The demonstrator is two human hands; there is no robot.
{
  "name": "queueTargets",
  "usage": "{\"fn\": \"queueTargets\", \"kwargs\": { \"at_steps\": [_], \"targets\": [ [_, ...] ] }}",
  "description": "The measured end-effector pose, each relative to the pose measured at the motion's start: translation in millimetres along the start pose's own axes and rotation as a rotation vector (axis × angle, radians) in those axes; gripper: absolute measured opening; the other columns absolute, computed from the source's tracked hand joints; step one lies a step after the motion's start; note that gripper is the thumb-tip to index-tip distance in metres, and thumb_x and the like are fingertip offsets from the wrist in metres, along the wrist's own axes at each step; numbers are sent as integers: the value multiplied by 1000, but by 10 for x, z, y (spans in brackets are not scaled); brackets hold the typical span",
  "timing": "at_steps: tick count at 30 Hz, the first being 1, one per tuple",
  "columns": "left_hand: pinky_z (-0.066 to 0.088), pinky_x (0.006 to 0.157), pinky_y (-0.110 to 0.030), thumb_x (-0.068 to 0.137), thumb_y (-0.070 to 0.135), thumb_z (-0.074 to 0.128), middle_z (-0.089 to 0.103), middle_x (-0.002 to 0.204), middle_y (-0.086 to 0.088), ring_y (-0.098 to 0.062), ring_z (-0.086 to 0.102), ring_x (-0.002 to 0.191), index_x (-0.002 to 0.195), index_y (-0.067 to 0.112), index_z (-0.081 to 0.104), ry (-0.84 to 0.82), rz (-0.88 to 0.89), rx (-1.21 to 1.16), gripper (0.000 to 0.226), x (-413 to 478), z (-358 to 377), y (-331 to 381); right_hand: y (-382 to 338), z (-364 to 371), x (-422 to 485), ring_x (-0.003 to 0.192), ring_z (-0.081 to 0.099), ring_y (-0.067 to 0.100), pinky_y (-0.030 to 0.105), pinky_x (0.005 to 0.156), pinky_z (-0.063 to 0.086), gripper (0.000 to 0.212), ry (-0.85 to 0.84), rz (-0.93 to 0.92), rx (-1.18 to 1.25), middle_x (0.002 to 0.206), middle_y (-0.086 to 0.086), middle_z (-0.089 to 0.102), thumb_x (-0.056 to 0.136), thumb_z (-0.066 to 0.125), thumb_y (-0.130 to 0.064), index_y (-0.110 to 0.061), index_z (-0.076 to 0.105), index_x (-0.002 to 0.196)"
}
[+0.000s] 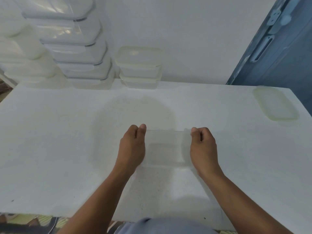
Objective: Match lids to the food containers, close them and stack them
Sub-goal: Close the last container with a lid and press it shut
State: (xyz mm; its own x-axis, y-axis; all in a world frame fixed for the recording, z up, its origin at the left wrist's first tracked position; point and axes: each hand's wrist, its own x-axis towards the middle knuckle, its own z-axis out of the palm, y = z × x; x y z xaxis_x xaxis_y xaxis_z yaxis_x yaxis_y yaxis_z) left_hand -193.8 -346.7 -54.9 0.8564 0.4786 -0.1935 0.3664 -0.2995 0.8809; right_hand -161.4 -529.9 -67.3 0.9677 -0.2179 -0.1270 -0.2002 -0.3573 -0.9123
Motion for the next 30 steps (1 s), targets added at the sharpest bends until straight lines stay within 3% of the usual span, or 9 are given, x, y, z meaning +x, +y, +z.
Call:
{"fn": "queueTargets", "kwargs": {
  "at_steps": [8, 17, 22, 24, 27, 30],
  "targets": [
    [27, 58, -35, 106, 44, 46, 33, 65, 6, -15, 31, 61, 72, 17, 33, -7, -3, -3, 46, 28, 18, -27, 24, -9, 18, 53, 36, 5, 22, 53, 34, 34, -2, -2, 14, 66, -3, 47, 105, 46, -35, -6, 53, 87],
    [29, 59, -34, 105, 48, 46, 33, 67, 4, -16, 32, 62, 74, 18, 33, -15, -25, 5, 46, 17, 2, -7, 40, -11, 32, 54, 37, 7, 26, 55, 33, 36, 4, 51, 112, 62, -6, 44, 102, 50, -32, -2, 52, 82],
    [47, 71, -43, 102, 62, 40, 63, 77, -1, -26, 59, 74, 84, 10, 57, 10, -54, 102, 58, 0, -142, 9, 52, -206, 107, 60, 51, 10, 31, 64, 43, 20, -33, 11, 95, 70, 7, 60, 97, 57, -31, -19, 65, 84],
    [47, 74, -42, 103, 55, 44, 66, 82, -3, -23, 61, 80, 89, 12, 61, 124, 5, 162, 49, -70, -191, 131, 65, -371, 197, 57, 50, 10, 29, 61, 43, 14, -8, -4, 91, 73, 11, 63, 96, 60, -28, -26, 67, 84],
    [42, 65, -35, 101, 35, 58, 64, 77, 8, -16, 59, 73, 86, 19, 62, 235, 102, 84, 23, -202, -169, 384, 90, -646, 400, 57, 50, 13, 28, 59, 42, 14, 34, -39, 75, 72, 12, 63, 93, 63, -25, -28, 69, 81],
    [42, 56, -32, 97, 18, 64, 63, 66, 4, -18, 50, 58, 83, 12, 67, 90, 104, -199, 16, -385, -5, 618, 118, -925, 642, 61, 55, 15, 27, 61, 43, 13, 63, -63, 48, 67, 3, 62, 92, 64, -24, -27, 71, 81]
  ]
}}
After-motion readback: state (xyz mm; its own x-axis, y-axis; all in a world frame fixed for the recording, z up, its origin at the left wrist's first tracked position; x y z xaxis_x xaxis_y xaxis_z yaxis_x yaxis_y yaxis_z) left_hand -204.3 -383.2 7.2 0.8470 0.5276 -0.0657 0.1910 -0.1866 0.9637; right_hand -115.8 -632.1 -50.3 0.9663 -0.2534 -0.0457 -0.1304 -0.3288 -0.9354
